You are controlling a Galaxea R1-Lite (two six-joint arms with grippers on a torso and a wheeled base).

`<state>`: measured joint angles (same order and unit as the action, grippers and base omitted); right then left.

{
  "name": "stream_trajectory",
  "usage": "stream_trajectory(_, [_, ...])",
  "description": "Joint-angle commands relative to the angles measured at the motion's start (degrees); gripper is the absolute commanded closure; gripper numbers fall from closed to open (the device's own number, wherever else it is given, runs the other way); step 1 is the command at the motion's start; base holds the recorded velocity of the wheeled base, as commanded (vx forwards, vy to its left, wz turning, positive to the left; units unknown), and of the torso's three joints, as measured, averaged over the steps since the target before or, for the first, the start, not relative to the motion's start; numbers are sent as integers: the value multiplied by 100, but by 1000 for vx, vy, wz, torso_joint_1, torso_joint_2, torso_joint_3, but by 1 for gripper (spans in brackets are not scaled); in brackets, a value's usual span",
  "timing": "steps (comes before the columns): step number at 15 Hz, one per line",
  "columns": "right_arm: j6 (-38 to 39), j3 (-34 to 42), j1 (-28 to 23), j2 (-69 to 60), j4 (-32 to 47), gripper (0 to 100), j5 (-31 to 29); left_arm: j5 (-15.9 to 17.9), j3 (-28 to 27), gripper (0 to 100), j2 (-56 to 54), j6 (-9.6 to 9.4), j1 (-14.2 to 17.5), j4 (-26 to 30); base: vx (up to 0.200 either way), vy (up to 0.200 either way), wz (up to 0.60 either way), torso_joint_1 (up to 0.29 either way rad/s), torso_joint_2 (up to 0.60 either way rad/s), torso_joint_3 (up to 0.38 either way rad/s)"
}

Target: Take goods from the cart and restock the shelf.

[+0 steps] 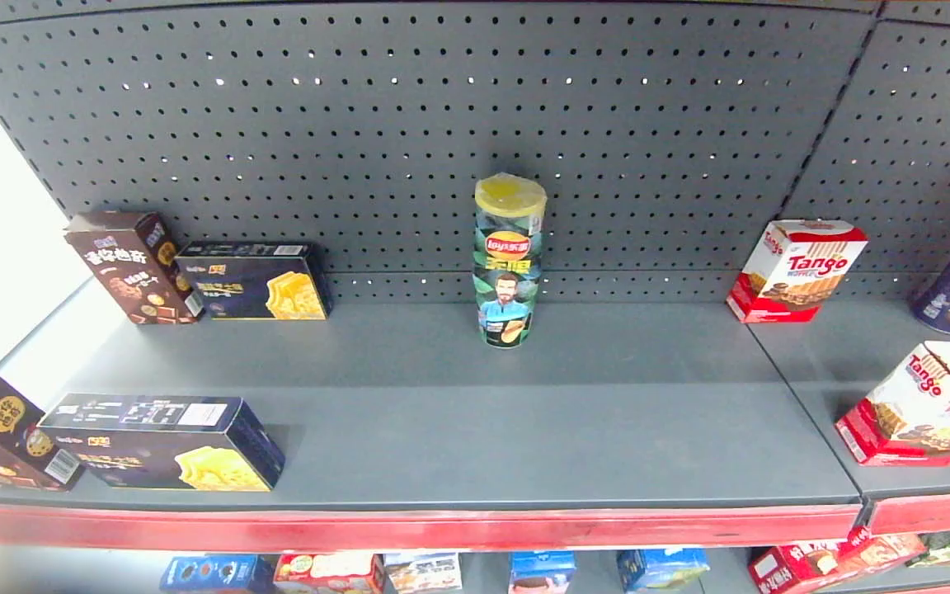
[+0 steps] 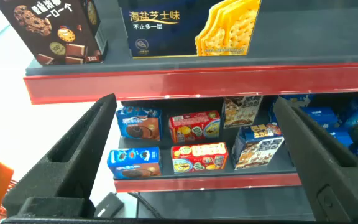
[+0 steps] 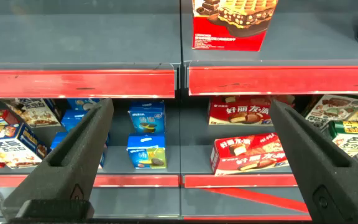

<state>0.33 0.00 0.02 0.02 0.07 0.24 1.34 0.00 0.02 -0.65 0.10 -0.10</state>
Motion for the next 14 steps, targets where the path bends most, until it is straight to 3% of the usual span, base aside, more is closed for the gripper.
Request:
stream_trajectory(1, [2, 0, -2, 6, 1, 0, 2, -2, 0, 0, -2, 3, 8, 1, 0, 0, 0, 0, 0, 0])
stream_trajectory(4, [-7, -9, -2, 6, 1, 0, 2, 7, 0, 0, -2, 3, 8, 1, 0, 0, 0, 0, 0, 0])
stream_trajectory(14, [2, 0, -2, -2, 1, 0, 2, -2, 0, 0, -2, 3, -1, 1, 0, 0, 600, 4, 4, 1])
